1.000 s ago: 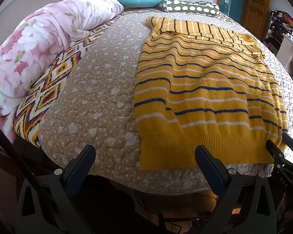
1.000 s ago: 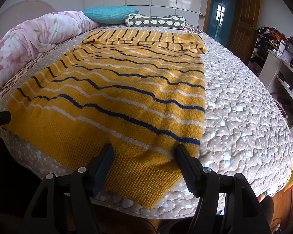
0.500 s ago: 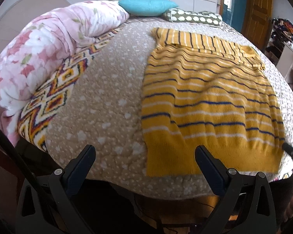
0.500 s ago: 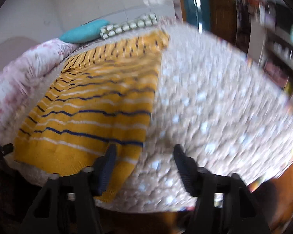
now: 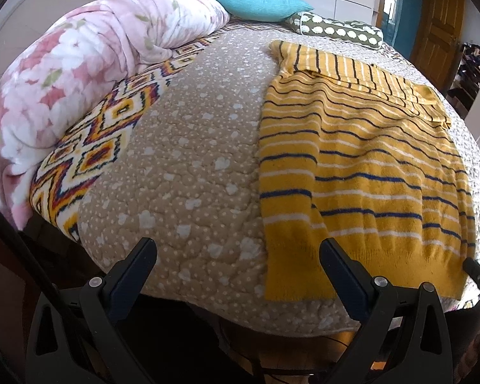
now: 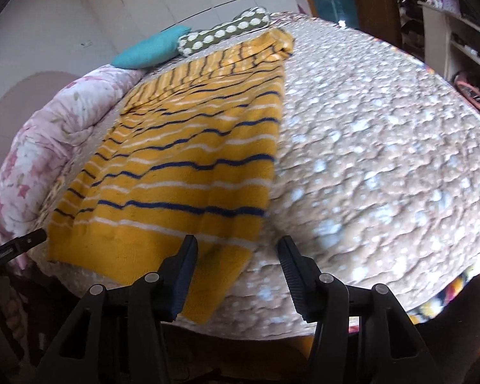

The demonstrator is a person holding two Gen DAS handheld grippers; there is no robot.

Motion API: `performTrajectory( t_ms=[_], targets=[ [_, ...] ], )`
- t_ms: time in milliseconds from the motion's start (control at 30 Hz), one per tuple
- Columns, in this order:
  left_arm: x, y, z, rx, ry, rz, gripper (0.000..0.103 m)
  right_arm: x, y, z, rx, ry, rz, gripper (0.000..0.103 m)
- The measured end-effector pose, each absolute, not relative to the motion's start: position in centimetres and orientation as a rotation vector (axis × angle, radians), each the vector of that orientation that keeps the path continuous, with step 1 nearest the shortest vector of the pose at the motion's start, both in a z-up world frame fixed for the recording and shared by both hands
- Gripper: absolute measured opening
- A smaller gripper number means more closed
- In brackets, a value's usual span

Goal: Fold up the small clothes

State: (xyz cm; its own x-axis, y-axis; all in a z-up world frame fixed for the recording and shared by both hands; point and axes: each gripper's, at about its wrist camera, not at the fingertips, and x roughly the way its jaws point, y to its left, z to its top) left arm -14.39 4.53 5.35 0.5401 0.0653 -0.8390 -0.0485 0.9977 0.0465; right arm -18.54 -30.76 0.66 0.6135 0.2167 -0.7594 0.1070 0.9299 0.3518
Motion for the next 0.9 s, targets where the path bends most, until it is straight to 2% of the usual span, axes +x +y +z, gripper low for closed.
performTrajectory(
  t_ms=[200, 400, 500, 600, 700, 767, 900],
  targets=[
    [-12.0, 3.9, 6.8, 0.074, 0.928, 0.056, 0.101, -18.1, -28.9, 0.5, 0.345, 0.922, 0.123, 0.058],
    [-9.1, 3.7, 3.7, 0.072, 0.981, 0.08, 0.101, -18.1, -29.1, 0.3, 0.347, 0.928, 0.122, 0.058],
    [-8.9, 3.3, 1.4, 0.089, 1.029, 0.07, 0.093, -18.2, -28.8, 0.1, 0.323, 0.926, 0.115, 0.058],
    [-9.4, 3.3, 0.7, 0.08, 0.996, 0.071, 0.092, -18.2, -28.3, 0.1, 0.286, 0.923, 0.106, 0.06],
    [-9.7, 3.4, 0.5, 0.077, 0.975, 0.072, 0.095, -18.1, -27.8, 0.0, 0.253, 0.919, 0.101, 0.064],
    [-9.7, 3.7, 0.4, 0.056, 0.973, 0.079, 0.1, -17.9, -27.4, -0.1, 0.233, 0.917, 0.102, 0.07],
    [-9.8, 4.4, 0.1, 0.015, 0.96, 0.08, 0.103, -18.0, -26.7, -0.2, 0.179, 0.912, 0.088, 0.073]
  ],
)
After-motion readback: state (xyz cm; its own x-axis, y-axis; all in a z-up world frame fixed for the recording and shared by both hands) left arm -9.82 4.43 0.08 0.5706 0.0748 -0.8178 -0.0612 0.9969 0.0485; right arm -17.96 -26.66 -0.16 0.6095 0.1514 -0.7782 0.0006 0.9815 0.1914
